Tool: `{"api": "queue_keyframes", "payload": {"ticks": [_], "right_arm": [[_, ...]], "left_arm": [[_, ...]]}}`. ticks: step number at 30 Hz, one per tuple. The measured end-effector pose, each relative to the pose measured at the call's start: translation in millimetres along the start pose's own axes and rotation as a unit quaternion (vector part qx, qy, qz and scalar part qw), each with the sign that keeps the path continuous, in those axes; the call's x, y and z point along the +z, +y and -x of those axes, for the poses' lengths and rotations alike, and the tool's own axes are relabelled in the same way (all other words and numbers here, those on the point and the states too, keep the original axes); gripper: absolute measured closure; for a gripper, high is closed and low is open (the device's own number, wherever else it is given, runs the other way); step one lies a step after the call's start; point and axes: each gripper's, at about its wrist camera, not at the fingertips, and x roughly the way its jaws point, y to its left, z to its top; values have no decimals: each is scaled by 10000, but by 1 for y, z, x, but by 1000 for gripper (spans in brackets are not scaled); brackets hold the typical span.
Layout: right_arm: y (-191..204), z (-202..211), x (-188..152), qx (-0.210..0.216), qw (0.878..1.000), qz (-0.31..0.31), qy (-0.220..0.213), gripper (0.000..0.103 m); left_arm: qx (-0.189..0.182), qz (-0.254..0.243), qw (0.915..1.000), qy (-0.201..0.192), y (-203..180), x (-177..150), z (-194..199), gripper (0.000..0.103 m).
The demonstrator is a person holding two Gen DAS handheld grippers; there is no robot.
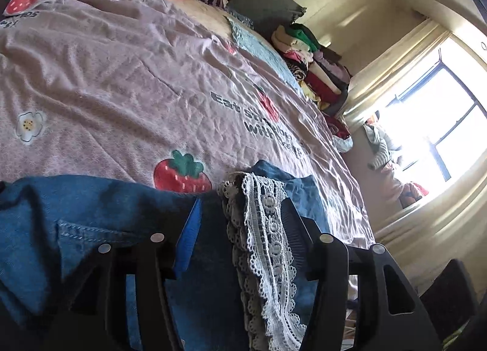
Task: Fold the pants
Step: 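Fold the lace leg over onto the other leg and open the right gripper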
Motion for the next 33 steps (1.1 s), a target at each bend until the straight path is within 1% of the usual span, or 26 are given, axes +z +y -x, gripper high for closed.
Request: {"api": "queue_keyframes", "payload": {"ticks": [1,2,3,5,8,10,11,12,13,15,17,18,20,21,22,23,25,26,27,28,29,30,31,32,33], "right_arm": [[-6,2,1,-79,9999,-78,-38,44],[-16,5,0,-208,9995,-203,-79,43],[-27,6,0,-310,9989,-351,-92,43],[-48,6,1,-498,9964,-678,-95,42],[-79,7,1,-655,9909,-1172,-96,41],[-110,-1,10,-698,9867,-1462,-90,41],[-124,-5,15,-697,9839,-1645,-74,41],[-137,-10,19,-574,9814,-1829,-24,41],[-145,-17,22,-489,9793,-1961,-32,41],[-165,-30,31,-349,9760,-2149,27,41],[-181,-42,35,-324,9738,-2250,104,41],[-190,-55,37,-138,9727,-2301,249,42],[-196,-73,37,176,9698,-2396,425,73],[-196,-79,38,344,9694,-2391,443,94],[-193,-79,38,283,9713,-2329,398,94],[-189,-77,39,189,9734,-2255,350,94],[-181,-78,42,-164,9781,-2056,297,94],[-176,-82,43,-416,9808,-1869,357,94],[-173,-85,45,-564,9819,-1762,404,94],[-166,-90,45,-801,9835,-1557,458,92],[-164,-90,44,-904,9837,-1480,473,91],[-164,-91,43,-1006,9835,-1420,485,88],[-163,-90,43,-1116,9828,-1384,496,83],[-164,-87,42,-1172,9823,-1378,494,80],[-163,-83,42,-1235,9818,-1365,476,75]], "left_arm": [[8,7,10000,37,0,1,-3,41],[17,21,10000,63,0,2,-6,34],[52,26,9999,107,0,3,-10,32],[153,-10,9997,199,-3,6,-20,30],[241,16,9992,328,-5,10,-32,30],[296,55,9987,407,-6,12,-38,32],[307,64,9986,425,-7,13,-39,39],[290,67,9986,441,-8,14,-40,60],[284,102,9984,468,-9,14,-42,70],[414,45,9979,490,-11,15,-45,79],[464,-25,9980,424,-16,15,-42,83],[464,-54,9982,376,-18,16,-39,85],[466,-144,9985,244,-24,20,-33,86],[477,-231,9984,195,-28,22,-30,87],[519,-306,9980,180,-29,22,-30,87],[661,-428,9967,190,-30,22,-32,87],[929,-549,9939,246,-27,21,-39,87],[980,-515,9934,302,-23,19,-44,85],[1023,-476,9931,329,-20,17,-48,80],[1122,-513,9918,327,-18,15,-49,75],[1206,-568,9905,325,-18,14,-48,69],[1220,-585,9903,312,-18,13,-47,67],[1193,-561,9908,299,-17,13,-43,67],[1198,-559,9908,289,-16,12,-41,65],[1247,-581,9901,269,-17,11,-36,61]]}}
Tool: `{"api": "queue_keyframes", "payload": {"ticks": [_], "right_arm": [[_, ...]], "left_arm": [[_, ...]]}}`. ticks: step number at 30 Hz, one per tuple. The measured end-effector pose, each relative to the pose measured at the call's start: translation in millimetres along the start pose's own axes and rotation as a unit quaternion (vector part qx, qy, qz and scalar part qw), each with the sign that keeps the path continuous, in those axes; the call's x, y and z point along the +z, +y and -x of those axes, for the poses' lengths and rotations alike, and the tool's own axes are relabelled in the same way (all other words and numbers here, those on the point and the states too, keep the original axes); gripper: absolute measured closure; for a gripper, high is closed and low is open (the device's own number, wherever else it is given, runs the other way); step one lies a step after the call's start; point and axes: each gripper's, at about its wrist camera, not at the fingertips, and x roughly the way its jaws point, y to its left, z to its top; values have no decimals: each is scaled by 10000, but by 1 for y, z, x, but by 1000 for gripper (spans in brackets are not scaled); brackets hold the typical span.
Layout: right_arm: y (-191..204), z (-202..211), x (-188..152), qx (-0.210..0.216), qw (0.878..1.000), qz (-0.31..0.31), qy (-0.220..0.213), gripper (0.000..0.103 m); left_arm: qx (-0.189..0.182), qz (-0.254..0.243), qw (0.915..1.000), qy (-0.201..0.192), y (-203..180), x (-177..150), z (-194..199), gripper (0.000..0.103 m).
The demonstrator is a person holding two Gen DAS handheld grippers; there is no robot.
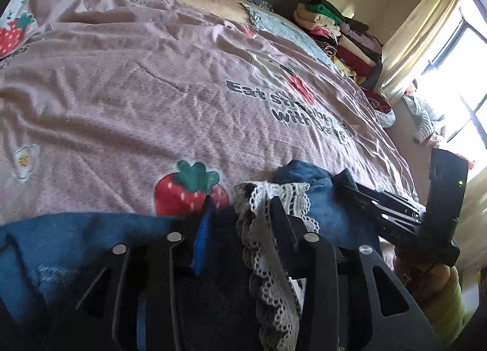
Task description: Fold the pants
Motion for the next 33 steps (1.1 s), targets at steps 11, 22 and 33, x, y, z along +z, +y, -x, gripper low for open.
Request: {"api": "queue_keyframes", "payload": {"ticks": [11,22,33], "right_arm": [[-2,59,-29,54,9987,-227,-456,40],[10,102,-56,108,9978,-21,-657,25],[29,120,-85,160,9972,452,-578,22]], "left_arm": [[281,-426,9982,-317,-13,-25,55,33],[164,-291,9980,-534,-15,-48,102,25],[255,-544,9978,-295,-30,-79,116,25]]}}
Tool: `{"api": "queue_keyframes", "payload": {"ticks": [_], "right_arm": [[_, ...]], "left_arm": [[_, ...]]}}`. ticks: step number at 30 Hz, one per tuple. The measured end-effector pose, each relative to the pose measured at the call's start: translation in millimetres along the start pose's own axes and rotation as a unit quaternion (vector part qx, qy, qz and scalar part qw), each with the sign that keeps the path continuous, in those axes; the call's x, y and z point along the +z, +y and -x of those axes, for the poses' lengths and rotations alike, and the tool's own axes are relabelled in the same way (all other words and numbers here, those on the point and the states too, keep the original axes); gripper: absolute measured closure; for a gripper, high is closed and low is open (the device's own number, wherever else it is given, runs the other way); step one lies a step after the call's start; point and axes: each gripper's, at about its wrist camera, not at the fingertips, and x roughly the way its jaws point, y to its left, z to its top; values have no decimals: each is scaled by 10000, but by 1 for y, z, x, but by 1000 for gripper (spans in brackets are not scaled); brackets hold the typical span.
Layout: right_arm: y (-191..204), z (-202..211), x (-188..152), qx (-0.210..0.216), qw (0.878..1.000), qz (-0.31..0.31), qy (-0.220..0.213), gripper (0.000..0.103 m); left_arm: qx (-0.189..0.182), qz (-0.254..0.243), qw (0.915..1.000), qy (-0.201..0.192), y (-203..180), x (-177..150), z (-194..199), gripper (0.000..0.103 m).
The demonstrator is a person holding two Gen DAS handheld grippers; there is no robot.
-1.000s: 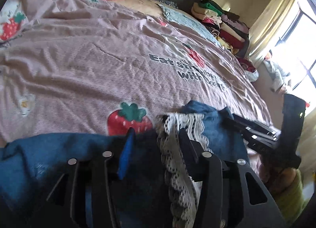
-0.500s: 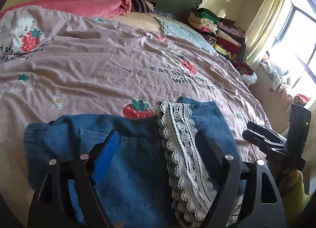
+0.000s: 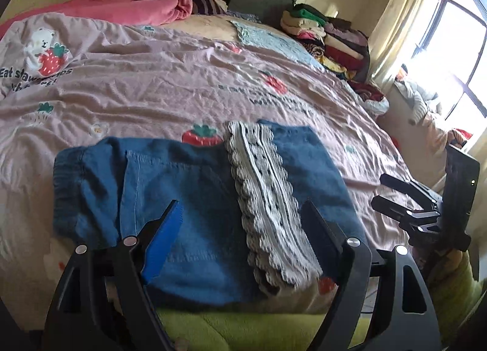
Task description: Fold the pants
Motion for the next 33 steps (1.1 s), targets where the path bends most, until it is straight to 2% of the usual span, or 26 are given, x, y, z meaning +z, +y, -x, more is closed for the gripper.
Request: {"api": "queue_keyframes", "payload": {"ticks": [5,8,10,17,18,20,23,27,33], "right_arm": [[12,4,-11,113,9998,189,19,22],[20,2,-16,205,9993,319,76,22],[27,-1,-21,305,9986,410,109,22],[34,-10,-29,391,9977,509,228,22],[33,-11,-30,393,9977,490,251,22],[32,-14,-32,401,9978,447,294,22],[35,-15,-31,438,9975,451,314,22],[47,-9,-23,531,9963,622,247,22],[61,-12,-21,589,9947,793,283,22]], "left_arm": [[-246,140,9991,301,-3,-24,-4,26],[-439,361,9970,523,-3,-38,-12,36],[-535,477,9953,652,-4,-45,-18,37],[-548,466,9937,855,-20,-48,-43,38],[-521,489,9937,858,-21,-49,-47,56],[-399,447,9944,873,-21,-51,-56,75],[-382,378,9953,810,-19,-52,-49,82],[-255,229,9969,709,-16,-52,-32,83],[-132,228,9968,757,-11,-52,-35,81]]}}
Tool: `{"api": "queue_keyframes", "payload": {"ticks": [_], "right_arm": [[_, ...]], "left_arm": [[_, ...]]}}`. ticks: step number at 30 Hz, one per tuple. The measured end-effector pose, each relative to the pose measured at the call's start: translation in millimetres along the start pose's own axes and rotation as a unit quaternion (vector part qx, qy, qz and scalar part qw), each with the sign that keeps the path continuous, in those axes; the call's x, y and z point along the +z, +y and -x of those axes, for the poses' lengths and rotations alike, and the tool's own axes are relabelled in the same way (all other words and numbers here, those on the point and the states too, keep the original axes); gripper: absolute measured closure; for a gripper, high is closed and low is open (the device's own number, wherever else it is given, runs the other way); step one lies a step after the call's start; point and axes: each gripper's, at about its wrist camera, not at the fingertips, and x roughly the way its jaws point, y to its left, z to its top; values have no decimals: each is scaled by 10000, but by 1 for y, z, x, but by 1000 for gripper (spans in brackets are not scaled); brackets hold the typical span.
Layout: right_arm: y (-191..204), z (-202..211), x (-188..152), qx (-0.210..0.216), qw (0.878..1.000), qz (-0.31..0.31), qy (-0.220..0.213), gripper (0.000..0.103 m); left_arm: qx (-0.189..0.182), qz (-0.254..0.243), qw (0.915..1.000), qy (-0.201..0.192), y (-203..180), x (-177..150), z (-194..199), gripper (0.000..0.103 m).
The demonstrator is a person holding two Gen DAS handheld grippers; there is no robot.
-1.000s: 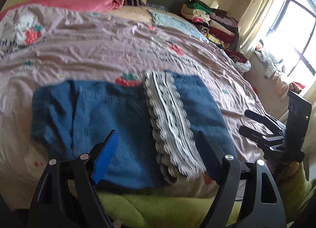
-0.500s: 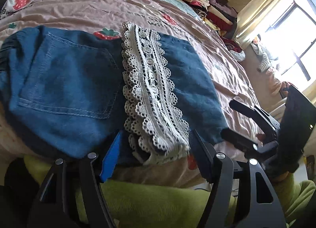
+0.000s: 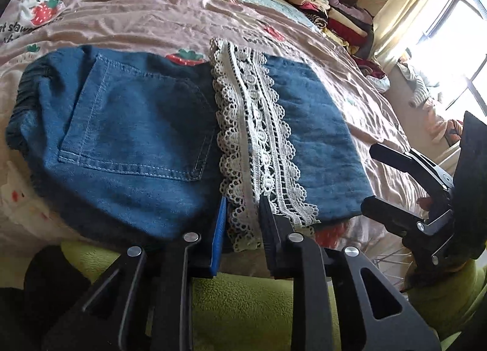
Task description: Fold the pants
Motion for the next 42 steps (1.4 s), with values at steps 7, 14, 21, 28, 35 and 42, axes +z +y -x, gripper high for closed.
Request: {"api": "queue_keyframes", "payload": {"ticks": [7,14,21,28,35,42], "right_arm": [[-8,-17,-12,-13,9990,-190,393,30],[-10,-36,-25,-234,9970,-243,697,32],[-17,-20,-20,-60,9976,-486,491,32],[-21,-3,-12,-80,9975,-640,278,25],[-20,10,-3,-176,9980,-606,88,19],[-20,21,7,-300,9976,-610,-97,11]], "left_arm": [[196,-232,9995,0,-5,-3,-4,76],[224,-309,9993,6,-7,-3,-6,69],[221,-304,9991,-189,-6,-2,6,61],[252,-451,9977,-440,-15,2,26,43],[502,-554,9953,-623,-20,5,44,20],[753,-550,9927,-766,-15,9,58,6]]}}
